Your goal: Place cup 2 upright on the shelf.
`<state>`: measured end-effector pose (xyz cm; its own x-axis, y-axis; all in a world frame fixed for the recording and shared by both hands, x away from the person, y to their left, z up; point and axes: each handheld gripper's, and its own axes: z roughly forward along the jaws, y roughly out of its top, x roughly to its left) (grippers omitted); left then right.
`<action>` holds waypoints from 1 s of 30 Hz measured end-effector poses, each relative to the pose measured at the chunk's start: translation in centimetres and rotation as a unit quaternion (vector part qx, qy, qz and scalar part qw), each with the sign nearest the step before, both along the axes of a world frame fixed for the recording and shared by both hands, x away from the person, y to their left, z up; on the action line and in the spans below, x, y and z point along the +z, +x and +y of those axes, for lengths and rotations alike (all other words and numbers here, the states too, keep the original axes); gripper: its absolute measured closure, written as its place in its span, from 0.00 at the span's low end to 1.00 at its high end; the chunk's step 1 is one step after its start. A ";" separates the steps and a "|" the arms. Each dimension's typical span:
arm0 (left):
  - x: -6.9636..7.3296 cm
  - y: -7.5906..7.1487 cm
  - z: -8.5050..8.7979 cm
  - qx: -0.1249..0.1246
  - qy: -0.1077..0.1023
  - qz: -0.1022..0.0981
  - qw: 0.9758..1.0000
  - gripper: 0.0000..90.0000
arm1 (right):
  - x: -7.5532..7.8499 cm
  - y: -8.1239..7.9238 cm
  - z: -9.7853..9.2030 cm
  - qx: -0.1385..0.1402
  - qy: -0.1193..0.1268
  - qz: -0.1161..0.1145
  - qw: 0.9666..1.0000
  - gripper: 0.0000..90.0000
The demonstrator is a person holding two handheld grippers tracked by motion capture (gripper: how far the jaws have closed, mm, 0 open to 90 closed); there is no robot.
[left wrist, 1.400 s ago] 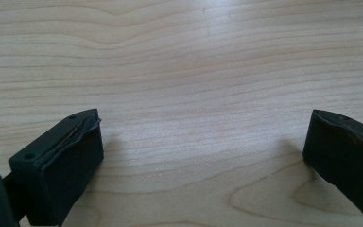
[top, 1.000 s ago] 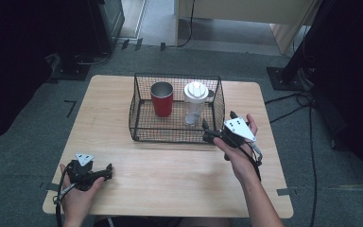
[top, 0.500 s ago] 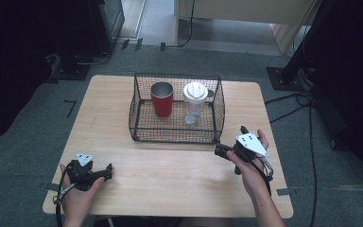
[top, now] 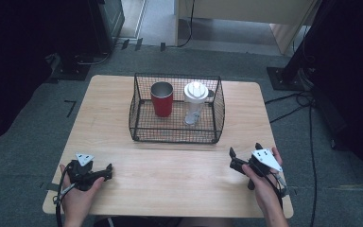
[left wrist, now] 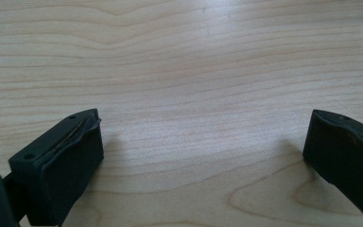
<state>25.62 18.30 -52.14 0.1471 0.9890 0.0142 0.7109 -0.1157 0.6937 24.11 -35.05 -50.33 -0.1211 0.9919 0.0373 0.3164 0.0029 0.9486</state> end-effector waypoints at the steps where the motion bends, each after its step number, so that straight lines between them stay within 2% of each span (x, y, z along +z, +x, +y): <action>1: 0.0 0.0 0.0 0.000 0.000 0.000 1.000 0.00 | -0.2 -0.2 -0.3 -0.003 0.000 0.003 1.000 0.00; 9: 0.0 0.0 0.0 0.000 0.000 0.000 1.000 0.00 | -1.6 -1.5 -2.3 -0.022 -0.011 0.023 0.999 0.00; 13: 0.0 0.0 0.0 0.000 0.000 0.000 1.000 0.00 | -1.8 -2.2 -2.8 -0.016 -0.020 0.030 0.999 0.00; 16: 0.0 0.0 0.0 0.000 0.000 0.000 1.000 0.00 | -1.9 -2.6 -3.1 -0.017 -0.035 0.044 0.998 0.00; 19: 0.0 0.0 0.0 0.000 0.000 0.000 1.000 0.00 | -2.0 -3.0 -3.6 -0.019 -0.050 0.081 0.995 0.00; 21: 0.0 0.0 0.0 0.000 0.000 0.000 1.000 0.00 | -2.1 -3.2 -4.0 -0.015 -0.063 0.111 0.992 0.00; 28: 0.0 0.0 0.0 0.000 0.000 0.000 1.000 0.00 | -2.4 -3.7 -4.9 -0.002 -0.082 0.163 0.983 0.00; 30: 0.0 0.0 0.0 0.000 0.000 0.000 1.000 0.00 | -2.5 -3.7 -5.0 0.002 -0.094 0.185 0.978 0.00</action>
<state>25.61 18.30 -52.15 0.1469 0.9891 0.0137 0.7107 -0.1151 0.6940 20.39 -40.01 -52.87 -0.1367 0.9852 -0.1031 0.6381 0.1672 0.7515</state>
